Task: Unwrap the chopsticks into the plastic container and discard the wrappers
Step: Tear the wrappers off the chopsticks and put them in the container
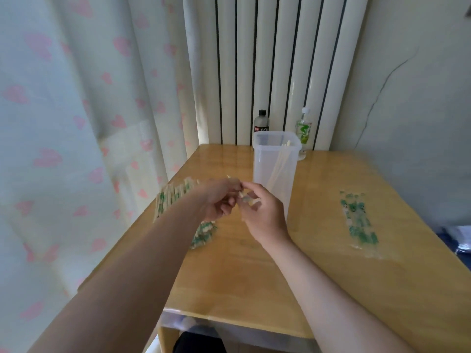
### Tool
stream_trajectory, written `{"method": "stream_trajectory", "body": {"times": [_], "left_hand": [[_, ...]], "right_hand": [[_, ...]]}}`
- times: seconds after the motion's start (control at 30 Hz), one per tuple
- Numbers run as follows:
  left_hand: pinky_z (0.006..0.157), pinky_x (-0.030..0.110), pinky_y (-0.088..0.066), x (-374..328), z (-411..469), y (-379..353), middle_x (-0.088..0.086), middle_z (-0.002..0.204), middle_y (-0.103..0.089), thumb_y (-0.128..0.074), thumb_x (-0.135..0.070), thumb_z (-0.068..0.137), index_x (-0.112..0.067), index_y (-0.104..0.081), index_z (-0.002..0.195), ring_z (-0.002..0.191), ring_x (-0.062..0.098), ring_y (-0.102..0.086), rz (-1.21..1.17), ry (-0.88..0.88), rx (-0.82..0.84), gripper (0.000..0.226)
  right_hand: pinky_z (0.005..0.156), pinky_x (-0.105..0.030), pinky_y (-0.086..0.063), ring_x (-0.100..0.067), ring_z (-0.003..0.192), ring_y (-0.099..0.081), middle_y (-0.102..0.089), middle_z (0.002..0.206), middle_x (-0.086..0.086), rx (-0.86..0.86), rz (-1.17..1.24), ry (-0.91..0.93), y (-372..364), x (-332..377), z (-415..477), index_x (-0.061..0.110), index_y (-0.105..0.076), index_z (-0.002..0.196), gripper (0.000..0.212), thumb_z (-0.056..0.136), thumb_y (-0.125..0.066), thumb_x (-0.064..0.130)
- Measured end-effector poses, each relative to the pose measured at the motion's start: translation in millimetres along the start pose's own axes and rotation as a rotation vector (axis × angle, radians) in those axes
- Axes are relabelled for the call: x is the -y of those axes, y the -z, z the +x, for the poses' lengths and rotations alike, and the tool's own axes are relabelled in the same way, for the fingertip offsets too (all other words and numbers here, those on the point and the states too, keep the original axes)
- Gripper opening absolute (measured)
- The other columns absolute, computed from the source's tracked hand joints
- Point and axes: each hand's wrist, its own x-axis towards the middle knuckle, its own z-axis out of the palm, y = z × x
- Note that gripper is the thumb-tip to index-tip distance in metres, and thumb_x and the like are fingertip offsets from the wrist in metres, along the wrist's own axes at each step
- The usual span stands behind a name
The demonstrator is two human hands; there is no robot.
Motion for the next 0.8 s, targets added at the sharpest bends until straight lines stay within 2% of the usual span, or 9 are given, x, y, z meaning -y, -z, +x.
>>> {"method": "stream_trajectory", "body": {"times": [0.1, 0.2, 0.33, 0.4, 0.5, 0.6, 0.67, 0.73, 0.8], "left_hand": [[0.042, 0.018, -0.024, -4.7, -4.0, -8.1, 0.005, 0.066, -0.055, -0.057, -0.006, 0.092, -0.012, -0.058, 0.086, 0.047, 0.009, -0.039, -0.005, -0.014, 0.01, 0.009], [0.044, 0.02, -0.025, -7.0, -6.7, -13.8, 0.012, 0.083, -0.059, -0.058, -0.003, 0.09, -0.012, -0.06, 0.105, 0.047, 0.01, -0.042, 0.01, -0.049, -0.002, 0.017], [0.046, 0.023, -0.027, -9.0, -13.8, -24.7, 0.007, 0.069, -0.06, -0.055, -0.009, 0.093, -0.005, -0.063, 0.089, 0.05, 0.013, -0.044, 0.062, -0.093, 0.026, 0.009], [0.048, 0.026, -0.03, -10.4, -15.4, -28.5, 0.008, 0.069, -0.063, -0.054, -0.016, 0.094, -0.004, -0.064, 0.09, 0.053, 0.017, -0.047, 0.11, -0.148, 0.02, 0.016], [0.063, 0.032, -0.048, -7.0, -8.9, -26.2, 0.008, 0.084, -0.067, -0.057, -0.028, 0.091, -0.006, -0.073, 0.098, 0.071, 0.022, -0.059, 0.531, -0.341, -0.091, 0.028], [0.092, 0.041, -0.054, 2.8, -0.8, -17.8, 0.001, 0.101, -0.072, -0.058, -0.038, 0.089, -0.018, -0.075, 0.1, 0.098, 0.022, -0.065, 0.841, -0.446, -0.104, 0.028], [0.086, 0.037, -0.054, 10.8, 1.7, -14.3, 0.003, 0.099, -0.073, -0.06, -0.035, 0.096, -0.017, -0.073, 0.101, 0.094, 0.021, -0.067, 0.733, -0.423, -0.029, 0.023], [0.069, 0.027, -0.054, 16.8, 1.9, -14.4, 0.003, 0.087, -0.072, -0.06, -0.029, 0.1, -0.013, -0.073, 0.1, 0.075, 0.016, -0.067, 0.643, -0.447, 0.016, 0.021], [0.051, 0.019, -0.042, 21.0, 2.9, -16.9, 0.002, 0.073, -0.065, -0.06, -0.026, 0.1, -0.01, -0.073, 0.098, 0.053, 0.008, -0.053, 0.624, -0.511, 0.005, 0.021]], "right_hand": [[0.066, -0.02, -0.053, -0.004, 0.08, -0.066, -0.069, 0.098, 0.01, -0.045, 0.014, 0.049, 9.7, -1.2, -0.2, 0.021, -0.073, 0.126, 0.033, 0.093, -0.074, 0.015], [0.068, -0.021, -0.055, -0.008, 0.078, -0.067, -0.071, 0.097, 0.005, -0.108, 0.034, 0.077, 15.9, -2.4, 0.4, 0.018, -0.077, 0.118, 0.028, 0.09, -0.079, 0.016], [0.064, -0.015, -0.047, -0.005, 0.066, -0.063, -0.066, 0.085, 0.009, -0.213, -0.023, 0.137, 22.5, 1.7, 5.8, 0.012, -0.08, 0.09, 0.003, 0.087, -0.081, 0.012], [0.062, -0.02, -0.049, -0.004, 0.064, -0.061, -0.065, 0.08, 0.008, -0.279, 0.032, 0.067, 29.3, 4.2, 11.5, 0.019, -0.073, 0.078, 0.013, 0.087, -0.08, 0.012], [0.058, -0.034, -0.057, -0.014, 0.068, -0.069, -0.073, 0.077, 0.002, -0.382, 0.286, -0.168, 47.4, 14.2, 21.3, 0.022, -0.07, 0.079, 0.014, 0.091, -0.076, 0.017], [0.049, -0.031, -0.054, -0.017, 0.067, -0.07, -0.074, 0.076, -0.004, -0.49, 0.527, -0.333, 72.0, 21.3, 29.8, 0.013, -0.07, 0.087, 0.008, 0.094, -0.074, 0.012], [0.052, -0.031, -0.054, -0.02, 0.068, -0.069, -0.074, 0.08, -0.008, -0.53, 0.649, -0.408, 87.5, 22.0, 33.1, 0.009, -0.07, 0.089, 0.006, 0.094, -0.073, 0.009], [0.055, -0.03, -0.055, -0.022, 0.07, -0.068, -0.073, 0.084, -0.008, -0.526, 0.736, -0.471, 98.1, 22.3, 32.9, 0.008, -0.071, 0.092, 0.003, 0.093, -0.073, 0.007], [0.057, -0.029, -0.055, -0.021, 0.07, -0.069, -0.072, 0.082, -0.007, -0.485, 0.776, -0.522, 102.8, 21.2, 30.9, 0.007, -0.07, 0.094, 0.003, 0.093, -0.073, 0.007]]}}
